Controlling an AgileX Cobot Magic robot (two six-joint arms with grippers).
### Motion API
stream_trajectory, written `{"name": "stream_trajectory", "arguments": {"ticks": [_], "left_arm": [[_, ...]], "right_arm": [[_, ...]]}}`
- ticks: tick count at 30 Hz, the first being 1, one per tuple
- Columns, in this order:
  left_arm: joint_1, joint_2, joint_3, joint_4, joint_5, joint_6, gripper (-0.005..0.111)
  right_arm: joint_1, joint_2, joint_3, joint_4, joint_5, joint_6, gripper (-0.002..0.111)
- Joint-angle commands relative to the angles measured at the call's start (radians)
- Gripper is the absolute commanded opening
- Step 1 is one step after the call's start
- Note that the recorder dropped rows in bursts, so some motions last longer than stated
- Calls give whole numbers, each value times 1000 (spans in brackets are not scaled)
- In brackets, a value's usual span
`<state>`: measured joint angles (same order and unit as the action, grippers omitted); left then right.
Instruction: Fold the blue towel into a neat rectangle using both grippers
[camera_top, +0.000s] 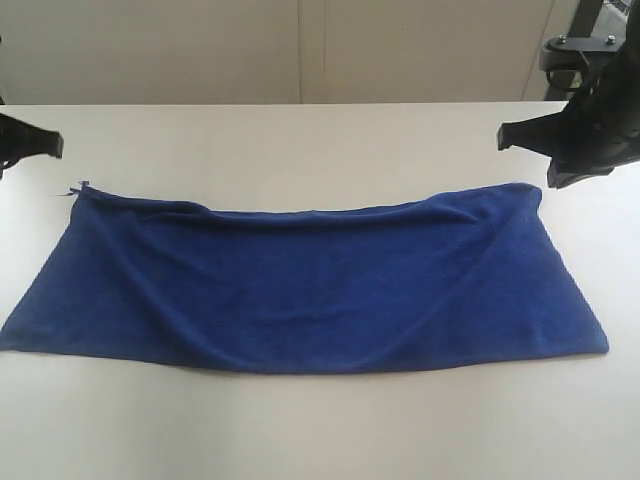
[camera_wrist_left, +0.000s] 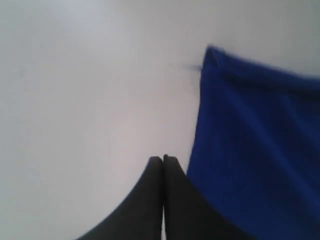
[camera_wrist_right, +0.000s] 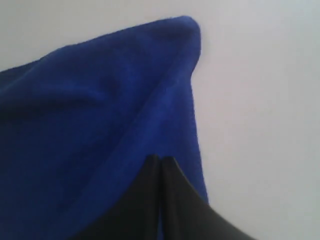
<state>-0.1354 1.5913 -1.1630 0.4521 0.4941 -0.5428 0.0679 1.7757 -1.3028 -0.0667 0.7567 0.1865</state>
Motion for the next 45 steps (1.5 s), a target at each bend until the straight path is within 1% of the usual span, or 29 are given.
{"name": "stream_trajectory", "arguments": {"ticks": [1,2,4,8,12,16,19,21,24,26,29,33,37,39,42,45], "left_arm": [[3,-27,9,-280,233,376,0],[3,-27,9,-323,257,418,0],[3,-20,9,-369,258,463,0],[7,24,-6,-375,180,466,0],[7,123,-84,-381,136,464,0],[7,227,-136,-386,72,434,0],[7,285,-146,-386,113,434,0],[7,310,-146,-377,180,453,0],[7,316,-146,-343,268,453,0],[7,294,-136,-339,291,453,0],[7,228,-102,-339,292,446,0],[7,132,-10,-339,278,444,0],[7,63,152,-339,161,406,0],[7,52,205,-339,96,384,0],[7,50,258,-339,6,363,0],[7,50,278,-327,-30,363,0]], "right_arm": [[-6,-31,2,55,70,-42,0],[-6,-34,2,67,77,-57,0],[-6,-40,2,95,87,-88,0],[-6,-38,10,104,72,-111,0],[-6,-35,53,104,-34,-139,0],[-6,3,66,100,-52,-139,0],[-6,53,71,100,2,-140,0],[-6,87,71,96,51,-142,0],[-6,101,73,85,96,-142,0],[-6,85,89,67,103,-142,0],[-6,41,146,67,100,-139,0],[-6,-28,259,67,47,-137,0],[-6,-71,328,67,19,-127,0],[-8,-75,354,67,-10,-127,0],[-8,-75,405,67,-79,-125,0],[-8,-73,433,36,-135,-95,0]]}}
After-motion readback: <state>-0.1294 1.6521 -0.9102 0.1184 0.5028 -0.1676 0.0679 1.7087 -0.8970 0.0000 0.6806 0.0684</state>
